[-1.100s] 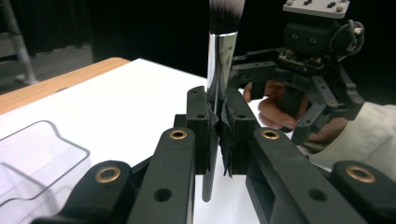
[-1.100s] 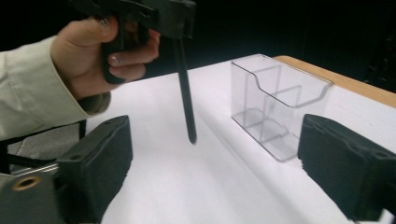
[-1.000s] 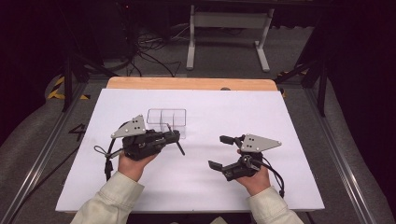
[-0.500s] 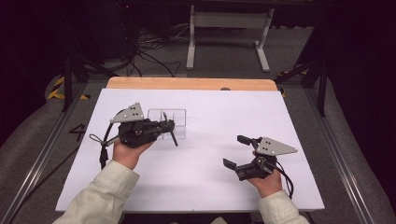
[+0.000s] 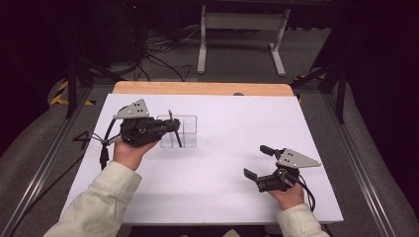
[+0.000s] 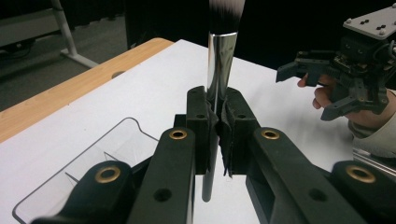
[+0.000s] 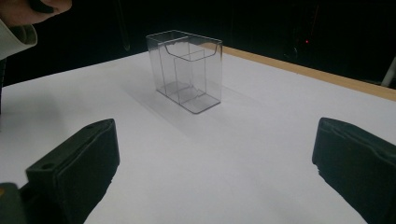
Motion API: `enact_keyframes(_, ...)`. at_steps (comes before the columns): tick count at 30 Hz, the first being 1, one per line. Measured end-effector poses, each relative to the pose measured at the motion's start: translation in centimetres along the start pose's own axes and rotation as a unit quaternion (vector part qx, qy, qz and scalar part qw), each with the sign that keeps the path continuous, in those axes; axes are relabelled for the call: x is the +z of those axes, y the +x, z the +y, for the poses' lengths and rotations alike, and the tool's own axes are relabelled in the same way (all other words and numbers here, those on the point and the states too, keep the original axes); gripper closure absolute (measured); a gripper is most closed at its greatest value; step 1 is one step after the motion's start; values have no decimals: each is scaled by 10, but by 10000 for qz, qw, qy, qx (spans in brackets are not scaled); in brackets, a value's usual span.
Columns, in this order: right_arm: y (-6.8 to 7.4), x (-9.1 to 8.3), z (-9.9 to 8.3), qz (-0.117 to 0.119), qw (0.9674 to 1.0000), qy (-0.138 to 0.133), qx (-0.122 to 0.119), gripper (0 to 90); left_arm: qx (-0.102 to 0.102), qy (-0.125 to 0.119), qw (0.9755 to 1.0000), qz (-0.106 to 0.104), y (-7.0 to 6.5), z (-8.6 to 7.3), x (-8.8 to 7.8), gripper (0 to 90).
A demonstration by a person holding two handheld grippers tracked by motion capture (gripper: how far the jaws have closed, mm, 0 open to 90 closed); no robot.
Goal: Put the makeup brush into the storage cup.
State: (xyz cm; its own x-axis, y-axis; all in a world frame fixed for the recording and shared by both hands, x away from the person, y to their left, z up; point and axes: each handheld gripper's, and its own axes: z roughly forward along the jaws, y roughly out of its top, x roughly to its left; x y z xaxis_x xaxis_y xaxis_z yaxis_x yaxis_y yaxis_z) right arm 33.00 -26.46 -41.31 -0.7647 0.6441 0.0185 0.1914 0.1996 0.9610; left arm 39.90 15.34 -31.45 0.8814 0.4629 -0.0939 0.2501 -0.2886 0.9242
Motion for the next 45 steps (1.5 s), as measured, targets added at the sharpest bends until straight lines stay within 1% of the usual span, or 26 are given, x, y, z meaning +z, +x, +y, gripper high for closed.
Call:
enact_keyframes(2, -2, -1, -2, -28, 10000, 34, 40, 13, 43, -26, 10000, 0, 3, 1, 0, 835)
enact_keyframes(4, -3, -2, -4, -55, 10000, 42, 71, 12, 18, -103, 9999, -36, 4, 1, -1, 834)
enact_keyframes(9, -6, -5, -7, -71, 9999, 37, 125, 10, -41, -55, 10000, 21, 12, 1, 1, 834)
enact_keyframes(10, -6, -6, -8, -88, 9999, 54, 139, 9, -15, -62, 10000, 45, 14, 2, 1, 835)
enact_keyframes(11, -7, -6, -9, -98, 9998, 62, 143, 10, -56, -63, 9999, 57, 15, 3, 0, 834)
enact_keyframes(14, -9, -7, -11, -109, 9997, 96, 177, 10, -20, -42, 10000, 38, 16, 5, 0, 834)
enact_keyframes(16, -10, -8, -13, -130, 9996, 141, 192, 10, -80, -49, 9999, 54, 17, 5, -1, 834)
enact_keyframes(19, -11, -10, -15, -170, 9996, 112, 201, 10, -109, -63, 9999, 49, 19, 5, -1, 834)
enact_keyframes(23, -12, -11, -16, -174, 9995, 107, 225, 8, -99, -23, 9999, 95, 20, 8, 1, 834)
enact_keyframes(24, -12, -11, -16, -184, 9995, 96, 230, 8, -54, -24, 9999, 125, 22, 9, 1, 834)
enact_keyframes(25, -12, -11, -16, -185, 9995, 96, 240, 8, -109, -16, 9999, 118, 22, 9, 1, 834)
enact_keyframes(27, -12, -11, -16, -181, 9995, 90, 254, 8, -79, -28, 9999, 145, 23, 10, 1, 834)
enact_keyframes(31, -12, -11, -16, -170, 9995, 96, 261, 8, -112, 6, 9996, 254, 27, 12, 3, 834)
enact_keyframes(32, -12, -10, -16, -153, 9995, 89, 272, 8, -92, 18, 9995, 289, 28, 12, 4, 834)
enact_keyframes(34, -12, -10, -17, -140, 9995, 113, 277, 8, -134, 18, 9994, 325, 29, 11, 6, 834)
enact_keyframes(35, -12, -10, -17, -132, 9995, 116, 268, 8, -109, 21, 9992, 395, 30, 11, 7, 834)
enact_keyframes(38, -12, -10, -17, -120, 9995, 118, 274, 8, -86, 30, 9988, 479, 33, 11, 10, 834)
enact_keyframes(41, -12, -9, -17, -124, 9994, 133, 283, 8, -120, 23, 9986, 520, 34, 10, 11, 834)
enact_keyframes(42, -12, -9, -17, -124, 9994, 133, 283, 8, -138, 8, 9983, 561, 35, 10, 12, 834)
enact_keyframes(44, -12, -9, -17, -106, 9994, 141, 290, 8, -81, 28, 9979, 638, 37, 10, 13, 834)
enact_keyframes(45, -12, -9, -17, -92, 9994, 143, 292, 8, -125, 17, 9976, 682, 38, 10, 14, 834)
